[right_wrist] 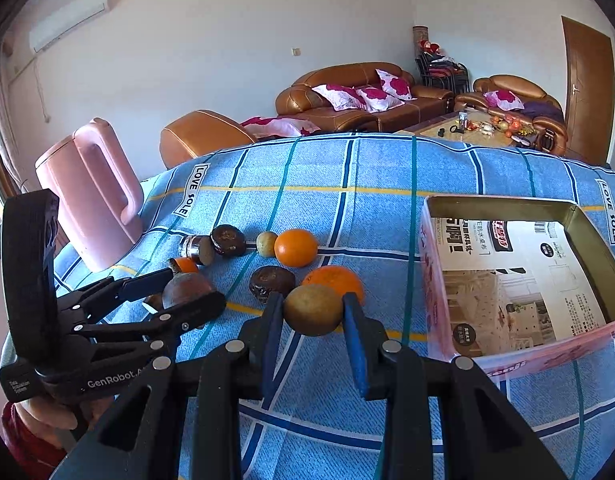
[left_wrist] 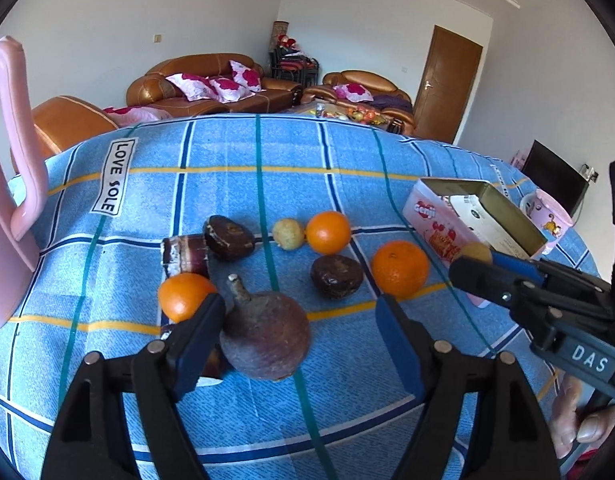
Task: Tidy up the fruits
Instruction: 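Grasp the small brown kiwi with the right tool while the left tool grasps the large dark fruit, then carry both fruits over the pink tin box and open both tools to drop them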
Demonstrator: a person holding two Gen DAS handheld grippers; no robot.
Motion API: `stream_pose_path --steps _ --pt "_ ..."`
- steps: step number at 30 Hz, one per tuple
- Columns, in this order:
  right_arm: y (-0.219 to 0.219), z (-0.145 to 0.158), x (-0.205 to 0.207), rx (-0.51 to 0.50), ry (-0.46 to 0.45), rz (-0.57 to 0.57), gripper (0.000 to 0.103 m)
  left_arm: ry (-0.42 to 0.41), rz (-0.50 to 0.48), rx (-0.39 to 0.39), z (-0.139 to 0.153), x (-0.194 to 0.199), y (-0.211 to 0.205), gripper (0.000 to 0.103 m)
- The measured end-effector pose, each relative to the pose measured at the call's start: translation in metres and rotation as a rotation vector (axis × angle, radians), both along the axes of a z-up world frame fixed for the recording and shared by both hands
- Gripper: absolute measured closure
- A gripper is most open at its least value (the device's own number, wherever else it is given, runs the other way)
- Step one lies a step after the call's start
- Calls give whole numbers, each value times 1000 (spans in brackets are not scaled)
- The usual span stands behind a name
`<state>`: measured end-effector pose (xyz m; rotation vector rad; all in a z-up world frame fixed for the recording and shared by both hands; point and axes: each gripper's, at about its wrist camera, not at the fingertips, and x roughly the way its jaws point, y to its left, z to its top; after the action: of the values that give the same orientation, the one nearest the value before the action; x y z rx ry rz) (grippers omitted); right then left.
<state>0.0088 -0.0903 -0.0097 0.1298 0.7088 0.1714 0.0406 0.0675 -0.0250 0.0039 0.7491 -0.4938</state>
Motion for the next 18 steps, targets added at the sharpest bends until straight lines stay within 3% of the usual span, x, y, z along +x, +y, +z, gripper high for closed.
stream_pose_path --steps 3,5,10,12,14,18 --pt "-3 0 -1 8 -1 -4 71 13 -11 -40 2 2 5 24" --pt "-5 0 -1 13 2 -7 71 43 55 8 -5 11 6 26" --pt "-6 2 -2 17 -5 -5 71 51 61 52 -7 17 -5 26" --pt "-6 3 -3 16 -8 -5 71 54 62 79 -9 18 -9 30" --pt "-7 3 -3 17 -8 -5 71 57 59 115 -11 17 -13 45" --pt "-11 6 -4 22 -15 -12 71 50 33 190 -16 5 -21 49"
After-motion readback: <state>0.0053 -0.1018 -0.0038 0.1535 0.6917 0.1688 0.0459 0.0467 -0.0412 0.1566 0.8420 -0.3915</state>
